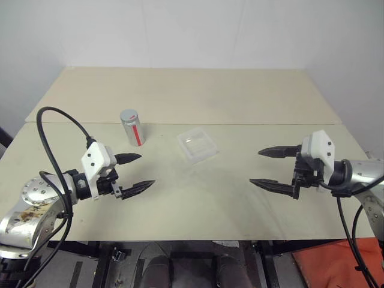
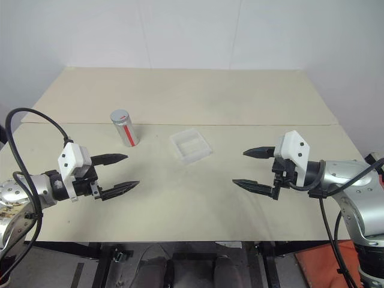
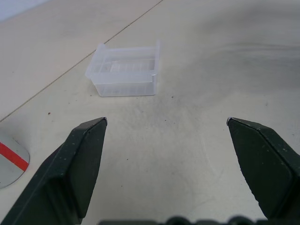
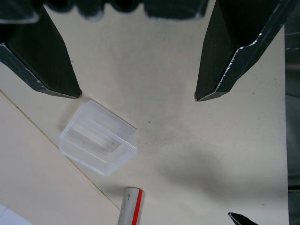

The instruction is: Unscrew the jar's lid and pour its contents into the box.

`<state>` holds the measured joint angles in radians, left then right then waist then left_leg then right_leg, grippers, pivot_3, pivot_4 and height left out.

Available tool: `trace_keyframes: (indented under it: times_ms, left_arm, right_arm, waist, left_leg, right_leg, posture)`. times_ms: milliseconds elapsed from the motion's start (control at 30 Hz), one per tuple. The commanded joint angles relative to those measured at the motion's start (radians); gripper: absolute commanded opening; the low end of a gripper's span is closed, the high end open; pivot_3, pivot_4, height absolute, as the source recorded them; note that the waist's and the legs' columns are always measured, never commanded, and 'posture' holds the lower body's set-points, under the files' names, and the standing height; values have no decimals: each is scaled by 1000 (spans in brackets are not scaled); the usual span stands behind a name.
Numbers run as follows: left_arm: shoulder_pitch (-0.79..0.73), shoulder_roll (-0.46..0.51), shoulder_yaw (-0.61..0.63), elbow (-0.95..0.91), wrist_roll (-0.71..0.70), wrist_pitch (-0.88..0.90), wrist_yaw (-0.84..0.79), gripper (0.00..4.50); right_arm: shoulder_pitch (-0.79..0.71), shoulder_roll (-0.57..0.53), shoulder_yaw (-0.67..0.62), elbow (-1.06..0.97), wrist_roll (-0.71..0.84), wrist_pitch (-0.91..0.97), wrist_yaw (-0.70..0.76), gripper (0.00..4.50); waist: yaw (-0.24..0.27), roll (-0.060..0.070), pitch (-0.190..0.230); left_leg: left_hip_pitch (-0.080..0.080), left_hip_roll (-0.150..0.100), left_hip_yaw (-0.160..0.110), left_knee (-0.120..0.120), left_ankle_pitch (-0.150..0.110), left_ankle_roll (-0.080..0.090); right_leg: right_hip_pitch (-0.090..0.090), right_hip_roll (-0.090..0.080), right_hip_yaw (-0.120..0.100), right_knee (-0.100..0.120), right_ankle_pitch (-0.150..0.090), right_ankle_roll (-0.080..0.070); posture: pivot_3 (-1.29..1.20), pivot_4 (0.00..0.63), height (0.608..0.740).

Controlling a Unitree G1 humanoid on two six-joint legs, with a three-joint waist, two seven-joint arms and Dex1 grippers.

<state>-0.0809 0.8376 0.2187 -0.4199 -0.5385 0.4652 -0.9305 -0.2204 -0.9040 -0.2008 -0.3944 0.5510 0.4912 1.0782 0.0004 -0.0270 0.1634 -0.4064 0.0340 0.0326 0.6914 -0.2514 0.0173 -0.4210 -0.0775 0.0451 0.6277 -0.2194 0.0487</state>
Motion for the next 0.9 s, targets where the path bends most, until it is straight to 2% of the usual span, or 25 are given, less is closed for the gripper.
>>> trace_keyframes:
  times_ms: [33, 333, 633, 900]
  left_arm:
    - [-12, 14, 22, -17, -3, -10, -4, 4461]
    - [-6, 1, 32, -1, 14, -36, 10, 4461]
    - [-83, -173, -47, 71, 179, -87, 266, 4461]
    - [-195, -422, -94, 85, 380, 19, 679, 4461]
  right_arm:
    - [-5, -8, -17, -26, 1, -23, -7, 4500]
    - [-2, -15, -21, -13, -6, -26, -4, 4500]
    - [-30, 0, -22, -12, -14, -14, -36, 4500]
    - [-34, -6, -32, -34, 13, 0, -34, 4500]
  waist:
    - [0, 0, 0]
    - [0, 0, 0]
    - [3, 0, 0]
    - [11, 0, 0]
  left_leg:
    - [0, 0, 0, 0, 0, 0]
    - [0, 0, 0, 0, 0, 0]
    - [0, 0, 0, 0, 0, 0]
    - [-1, -1, -1, 1, 0, 0]
  right_leg:
    - [0, 0, 0, 0, 0, 0]
    - [0, 0, 0, 0, 0, 0]
    - [0, 0, 0, 0, 0, 0]
    - [1, 0, 0, 0, 1, 1]
  posture:
    - [0, 150, 740]
    - [0, 150, 740]
    - [0, 150, 740]
    - [0, 150, 740]
